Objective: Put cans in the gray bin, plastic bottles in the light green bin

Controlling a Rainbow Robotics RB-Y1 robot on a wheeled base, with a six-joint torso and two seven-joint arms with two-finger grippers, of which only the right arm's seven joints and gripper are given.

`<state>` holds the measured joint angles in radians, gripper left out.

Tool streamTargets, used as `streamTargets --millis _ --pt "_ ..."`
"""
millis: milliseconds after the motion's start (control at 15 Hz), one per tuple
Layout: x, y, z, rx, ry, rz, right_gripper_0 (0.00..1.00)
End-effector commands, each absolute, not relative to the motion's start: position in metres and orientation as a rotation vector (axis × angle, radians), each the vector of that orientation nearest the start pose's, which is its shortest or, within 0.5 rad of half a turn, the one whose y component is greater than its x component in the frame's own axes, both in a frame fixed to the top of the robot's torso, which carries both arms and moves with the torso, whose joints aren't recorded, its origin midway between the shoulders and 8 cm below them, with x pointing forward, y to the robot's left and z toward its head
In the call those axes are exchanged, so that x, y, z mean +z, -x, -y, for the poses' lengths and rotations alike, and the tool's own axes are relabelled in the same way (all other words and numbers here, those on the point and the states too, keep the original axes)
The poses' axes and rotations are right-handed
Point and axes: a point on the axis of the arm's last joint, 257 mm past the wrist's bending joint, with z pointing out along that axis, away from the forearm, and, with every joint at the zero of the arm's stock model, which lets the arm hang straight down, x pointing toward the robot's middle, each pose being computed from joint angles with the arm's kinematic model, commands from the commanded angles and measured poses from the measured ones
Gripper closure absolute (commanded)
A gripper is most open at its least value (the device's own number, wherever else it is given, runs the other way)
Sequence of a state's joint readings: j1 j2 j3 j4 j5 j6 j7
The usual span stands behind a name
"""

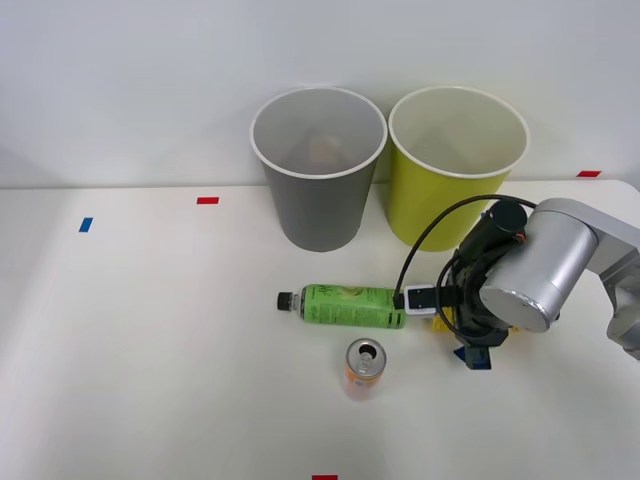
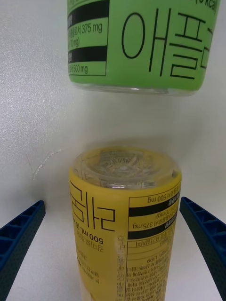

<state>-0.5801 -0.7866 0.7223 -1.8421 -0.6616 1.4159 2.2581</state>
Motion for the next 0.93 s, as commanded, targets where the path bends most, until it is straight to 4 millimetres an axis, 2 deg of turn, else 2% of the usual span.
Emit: streamTargets --millis 67,133,200,400,600,733,933 --pt "-0.302 -0.444 0.197 -0.416 2.019 -1.974 0.65" --pt "-0.302 -0.444 0.197 -0.418 2.022 -1.973 0.89" --pt "-0.303 -0.443 0.198 -0.417 2.022 -1.977 0.98" --pt "-0.303 -0.443 0.197 -0.414 2.022 -1.975 1.00" --pt "-0.306 -0.433 0.192 -0.362 2.026 -1.991 1.00" --pt "-0.294 -0.428 0.188 -0.351 1.963 -1.975 1.00" --pt "-0.263 -0.422 0.172 -0.229 1.772 -1.975 1.00"
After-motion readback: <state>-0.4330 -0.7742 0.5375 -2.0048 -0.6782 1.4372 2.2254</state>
